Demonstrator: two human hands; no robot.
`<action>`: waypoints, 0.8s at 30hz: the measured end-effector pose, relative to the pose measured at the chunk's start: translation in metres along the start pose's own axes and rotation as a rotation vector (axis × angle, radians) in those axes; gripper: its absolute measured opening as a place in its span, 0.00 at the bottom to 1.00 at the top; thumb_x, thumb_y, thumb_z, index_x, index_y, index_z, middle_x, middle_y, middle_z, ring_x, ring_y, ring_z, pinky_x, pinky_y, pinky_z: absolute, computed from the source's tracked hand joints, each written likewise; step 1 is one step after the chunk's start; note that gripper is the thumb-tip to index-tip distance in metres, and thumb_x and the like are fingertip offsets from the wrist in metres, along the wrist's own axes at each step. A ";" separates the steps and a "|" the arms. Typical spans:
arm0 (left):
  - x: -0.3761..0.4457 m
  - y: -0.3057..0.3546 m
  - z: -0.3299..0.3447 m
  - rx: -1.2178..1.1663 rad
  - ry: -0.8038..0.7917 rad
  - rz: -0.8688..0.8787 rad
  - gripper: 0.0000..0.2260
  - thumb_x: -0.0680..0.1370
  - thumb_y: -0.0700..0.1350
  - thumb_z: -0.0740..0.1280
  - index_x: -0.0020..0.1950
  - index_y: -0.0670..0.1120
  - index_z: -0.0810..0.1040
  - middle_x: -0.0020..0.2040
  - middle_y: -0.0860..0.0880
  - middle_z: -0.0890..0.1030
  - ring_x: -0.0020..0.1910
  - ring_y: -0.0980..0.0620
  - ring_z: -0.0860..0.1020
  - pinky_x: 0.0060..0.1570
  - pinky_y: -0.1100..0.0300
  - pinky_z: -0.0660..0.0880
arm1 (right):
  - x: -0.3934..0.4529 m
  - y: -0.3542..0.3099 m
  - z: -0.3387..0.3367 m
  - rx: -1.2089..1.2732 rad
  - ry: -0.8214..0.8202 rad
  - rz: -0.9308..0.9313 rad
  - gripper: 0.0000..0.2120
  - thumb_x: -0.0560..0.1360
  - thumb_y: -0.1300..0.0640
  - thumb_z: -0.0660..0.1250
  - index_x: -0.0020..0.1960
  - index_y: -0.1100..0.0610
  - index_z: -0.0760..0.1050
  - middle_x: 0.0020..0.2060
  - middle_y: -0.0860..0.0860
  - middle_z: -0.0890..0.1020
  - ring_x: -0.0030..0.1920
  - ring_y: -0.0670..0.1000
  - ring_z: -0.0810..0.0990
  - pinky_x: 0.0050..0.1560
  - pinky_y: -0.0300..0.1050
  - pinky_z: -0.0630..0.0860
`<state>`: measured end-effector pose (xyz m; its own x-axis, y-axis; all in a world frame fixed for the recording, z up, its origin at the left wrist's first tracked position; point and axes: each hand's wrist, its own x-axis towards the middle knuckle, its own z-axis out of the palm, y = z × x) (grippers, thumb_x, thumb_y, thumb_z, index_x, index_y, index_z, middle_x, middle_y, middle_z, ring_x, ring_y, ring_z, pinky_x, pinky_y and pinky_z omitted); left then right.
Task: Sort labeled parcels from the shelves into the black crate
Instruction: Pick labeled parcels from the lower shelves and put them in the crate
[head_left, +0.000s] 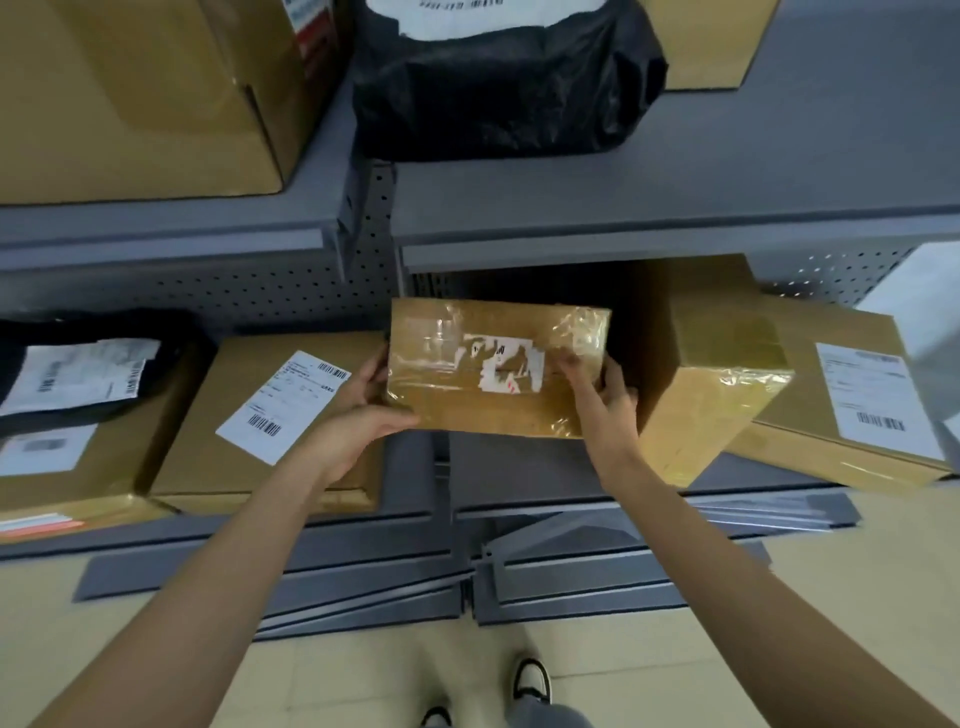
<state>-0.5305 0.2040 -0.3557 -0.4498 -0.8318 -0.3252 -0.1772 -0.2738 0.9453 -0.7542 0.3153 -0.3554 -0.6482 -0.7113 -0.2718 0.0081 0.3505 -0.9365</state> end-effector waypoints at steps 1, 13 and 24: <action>-0.008 -0.003 -0.004 0.089 0.033 0.025 0.35 0.67 0.29 0.72 0.68 0.52 0.66 0.59 0.55 0.76 0.61 0.51 0.75 0.58 0.57 0.74 | -0.005 0.001 0.002 0.049 -0.007 0.014 0.35 0.68 0.31 0.62 0.71 0.43 0.60 0.63 0.50 0.63 0.60 0.53 0.67 0.60 0.44 0.62; -0.064 -0.028 -0.013 0.518 0.230 0.208 0.43 0.61 0.36 0.79 0.67 0.51 0.57 0.62 0.50 0.72 0.61 0.48 0.74 0.62 0.48 0.71 | -0.053 0.007 0.021 0.322 -0.034 0.217 0.15 0.72 0.38 0.64 0.45 0.47 0.63 0.49 0.51 0.74 0.54 0.52 0.74 0.64 0.59 0.69; -0.072 0.001 -0.019 -0.083 0.188 -0.032 0.41 0.59 0.66 0.73 0.66 0.56 0.61 0.60 0.54 0.75 0.57 0.51 0.76 0.56 0.40 0.74 | -0.081 0.005 0.027 0.379 -0.174 0.102 0.30 0.74 0.55 0.66 0.69 0.42 0.55 0.50 0.49 0.76 0.47 0.48 0.78 0.47 0.50 0.77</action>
<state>-0.4819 0.2541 -0.3310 -0.2721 -0.8954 -0.3524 -0.1123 -0.3342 0.9358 -0.6816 0.3581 -0.3444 -0.4915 -0.7885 -0.3698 0.3657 0.1984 -0.9093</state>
